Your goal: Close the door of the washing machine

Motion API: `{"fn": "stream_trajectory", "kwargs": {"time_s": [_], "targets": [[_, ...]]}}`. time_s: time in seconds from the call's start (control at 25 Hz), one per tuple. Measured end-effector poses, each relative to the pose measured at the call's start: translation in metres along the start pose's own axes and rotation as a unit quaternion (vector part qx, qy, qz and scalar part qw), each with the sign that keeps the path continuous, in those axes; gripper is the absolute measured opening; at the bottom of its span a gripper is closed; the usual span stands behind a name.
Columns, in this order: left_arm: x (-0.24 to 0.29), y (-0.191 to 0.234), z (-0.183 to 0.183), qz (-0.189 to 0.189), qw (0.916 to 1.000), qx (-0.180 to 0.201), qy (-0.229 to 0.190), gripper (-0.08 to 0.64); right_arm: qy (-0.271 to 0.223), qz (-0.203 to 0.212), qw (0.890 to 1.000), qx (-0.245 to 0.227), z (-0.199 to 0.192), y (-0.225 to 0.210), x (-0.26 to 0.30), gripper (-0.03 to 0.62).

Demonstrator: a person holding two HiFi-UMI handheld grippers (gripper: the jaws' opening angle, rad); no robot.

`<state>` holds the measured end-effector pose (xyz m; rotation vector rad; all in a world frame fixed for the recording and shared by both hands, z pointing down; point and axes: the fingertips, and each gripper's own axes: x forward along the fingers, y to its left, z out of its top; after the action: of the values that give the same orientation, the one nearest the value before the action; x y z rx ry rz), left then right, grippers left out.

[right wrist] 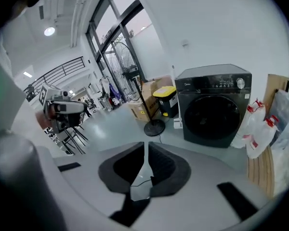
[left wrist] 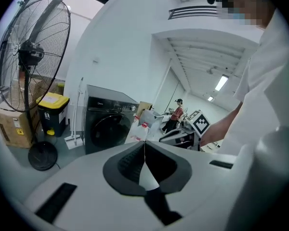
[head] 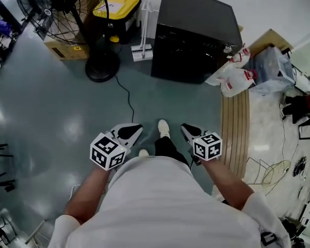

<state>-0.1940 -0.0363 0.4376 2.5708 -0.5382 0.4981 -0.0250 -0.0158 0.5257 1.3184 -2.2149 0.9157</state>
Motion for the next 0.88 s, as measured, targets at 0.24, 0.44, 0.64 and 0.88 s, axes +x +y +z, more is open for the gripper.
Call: {"fn": "stream_trajectory", "kwargs": {"time_s": [0.24,0.44,0.64,0.88], "targets": [[-0.012,-0.015,-0.012,-0.008,0.9999,0.009,0.004,0.018,-0.012,-0.003,1.000,-0.019,-0.001,0.022,-0.019,0.037],[-0.022,-0.022,-0.023,-0.003,1.0000,0.007,0.001,0.018,-0.005,0.003,1.000,-0.031,-0.012,0.036,-0.022,0.031],[-0.032,-0.023,-0.035,0.006,1.0000,-0.002,-0.002,0.018,-0.004,0.013,0.998,-0.056,-0.010,0.049,-0.022,0.020],[-0.034,-0.024,-0.029,0.009,0.9999,-0.006,-0.009,0.018,-0.004,0.016,0.997,-0.073,0.001,0.055,-0.026,0.008]]}}
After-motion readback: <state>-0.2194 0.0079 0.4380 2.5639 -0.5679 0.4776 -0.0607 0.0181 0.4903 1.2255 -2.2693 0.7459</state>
